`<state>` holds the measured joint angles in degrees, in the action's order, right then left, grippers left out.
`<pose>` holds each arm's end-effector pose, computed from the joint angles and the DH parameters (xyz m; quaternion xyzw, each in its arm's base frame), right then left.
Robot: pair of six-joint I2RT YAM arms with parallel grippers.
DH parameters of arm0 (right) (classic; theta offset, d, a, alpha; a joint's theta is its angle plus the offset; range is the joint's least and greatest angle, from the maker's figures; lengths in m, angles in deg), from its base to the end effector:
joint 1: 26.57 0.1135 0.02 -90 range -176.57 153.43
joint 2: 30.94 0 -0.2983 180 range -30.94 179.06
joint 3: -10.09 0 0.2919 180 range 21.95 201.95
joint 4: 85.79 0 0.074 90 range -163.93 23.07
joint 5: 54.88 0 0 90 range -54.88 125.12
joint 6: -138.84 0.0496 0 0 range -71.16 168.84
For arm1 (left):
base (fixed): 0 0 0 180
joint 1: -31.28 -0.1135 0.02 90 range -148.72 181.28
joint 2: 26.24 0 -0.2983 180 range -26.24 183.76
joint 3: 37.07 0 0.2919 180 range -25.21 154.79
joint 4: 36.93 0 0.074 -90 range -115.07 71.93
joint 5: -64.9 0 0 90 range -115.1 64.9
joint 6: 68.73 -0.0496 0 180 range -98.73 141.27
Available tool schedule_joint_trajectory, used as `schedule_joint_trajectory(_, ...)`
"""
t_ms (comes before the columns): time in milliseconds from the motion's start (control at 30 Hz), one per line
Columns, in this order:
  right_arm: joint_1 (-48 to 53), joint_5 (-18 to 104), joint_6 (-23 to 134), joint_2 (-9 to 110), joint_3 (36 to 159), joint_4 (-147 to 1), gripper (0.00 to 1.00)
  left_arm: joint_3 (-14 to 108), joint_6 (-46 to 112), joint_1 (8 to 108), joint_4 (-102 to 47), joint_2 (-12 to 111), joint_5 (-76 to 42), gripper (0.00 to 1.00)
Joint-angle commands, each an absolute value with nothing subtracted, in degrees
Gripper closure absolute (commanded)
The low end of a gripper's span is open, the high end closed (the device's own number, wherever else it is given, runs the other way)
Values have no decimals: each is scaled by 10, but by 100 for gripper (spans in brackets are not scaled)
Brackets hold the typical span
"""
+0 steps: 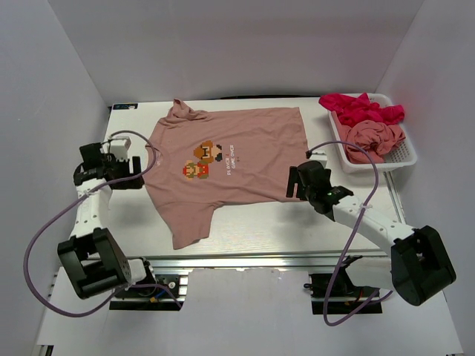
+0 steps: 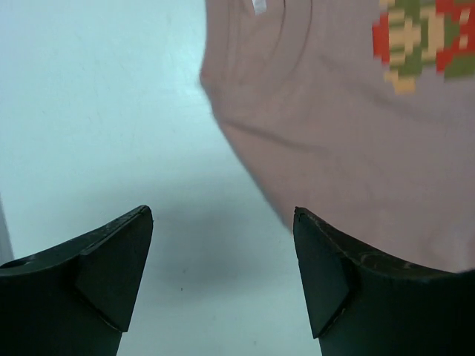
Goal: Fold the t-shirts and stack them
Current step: Flatten out the tshirt
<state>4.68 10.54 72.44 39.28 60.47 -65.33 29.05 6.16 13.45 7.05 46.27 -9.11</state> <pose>0.2539 0.1299 0.2181 0.0301 0.8906 0.0177 0.4534 0.2879 0.0783 0.2718 0.0250 0.9325 -0.0303 0.3590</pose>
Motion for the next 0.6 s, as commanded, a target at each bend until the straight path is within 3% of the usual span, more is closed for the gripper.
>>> schedule_joint_trajectory(0, 49, 83, 729, 384, 626, -623, 14, 288, -44, 105, 148, 497, 31, 14)
schedule_joint_trajectory(133, 49, 66, 728, 371, 626, -614, 14, 369, -230, 2, 400, 603, 141, 14)
schedule_joint_trajectory(233, 49, 68, 729, 374, 627, -603, 14, 404, -340, -13, 555, 667, 161, 14)
schedule_joint_trajectory(567, 49, 73, 731, 418, 639, -620, 14, 396, -402, -1, 558, 649, 128, 16)
